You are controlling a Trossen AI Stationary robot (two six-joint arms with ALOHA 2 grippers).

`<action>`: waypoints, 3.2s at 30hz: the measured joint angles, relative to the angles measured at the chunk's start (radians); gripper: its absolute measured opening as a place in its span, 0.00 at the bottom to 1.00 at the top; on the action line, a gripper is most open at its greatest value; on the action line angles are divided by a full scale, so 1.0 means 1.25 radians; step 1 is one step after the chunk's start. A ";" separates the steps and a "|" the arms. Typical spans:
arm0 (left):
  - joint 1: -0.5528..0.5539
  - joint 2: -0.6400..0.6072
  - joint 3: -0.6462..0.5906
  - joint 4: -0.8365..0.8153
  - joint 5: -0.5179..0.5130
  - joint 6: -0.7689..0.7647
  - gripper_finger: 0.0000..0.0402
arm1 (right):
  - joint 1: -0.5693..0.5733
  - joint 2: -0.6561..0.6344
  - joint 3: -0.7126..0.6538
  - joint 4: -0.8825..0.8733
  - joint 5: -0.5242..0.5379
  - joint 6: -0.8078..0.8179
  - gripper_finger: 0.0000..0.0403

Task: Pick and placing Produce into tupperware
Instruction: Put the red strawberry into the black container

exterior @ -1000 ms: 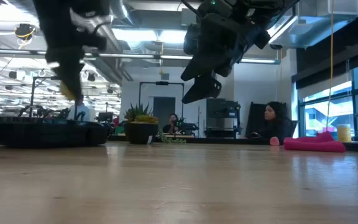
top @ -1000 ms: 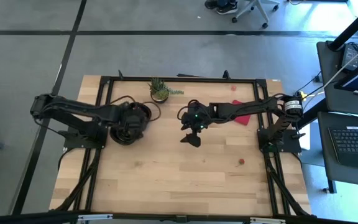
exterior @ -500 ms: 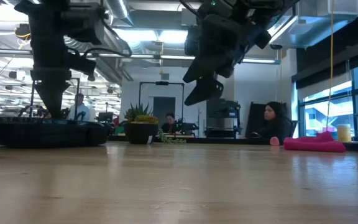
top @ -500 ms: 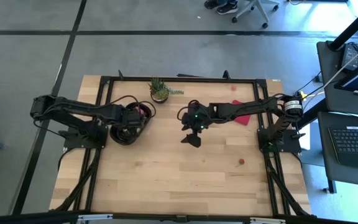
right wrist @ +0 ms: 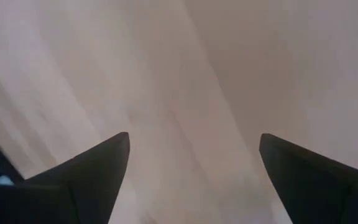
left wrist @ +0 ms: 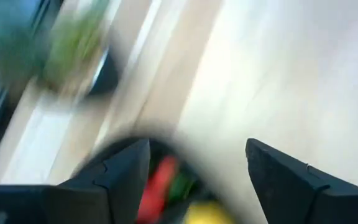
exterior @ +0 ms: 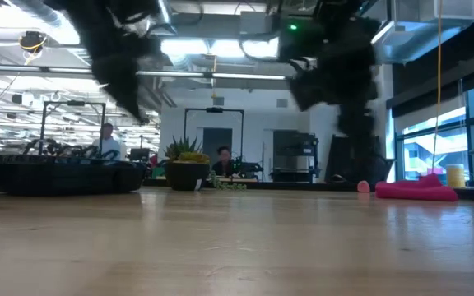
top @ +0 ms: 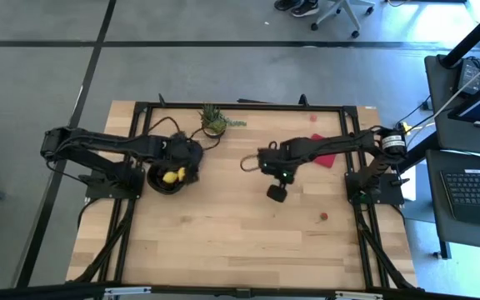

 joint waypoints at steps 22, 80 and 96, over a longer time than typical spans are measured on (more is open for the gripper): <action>0.040 0.000 -0.132 0.618 0.424 0.241 0.63 | 0.294 0.000 -0.210 -0.228 0.032 0.248 0.90; 0.040 0.001 -0.132 0.609 0.377 0.241 0.63 | 0.332 0.000 -0.299 -0.019 0.037 0.218 0.24; 0.039 0.001 -0.132 0.585 0.377 0.284 0.63 | 0.158 0.003 -0.095 0.444 0.156 -0.033 0.23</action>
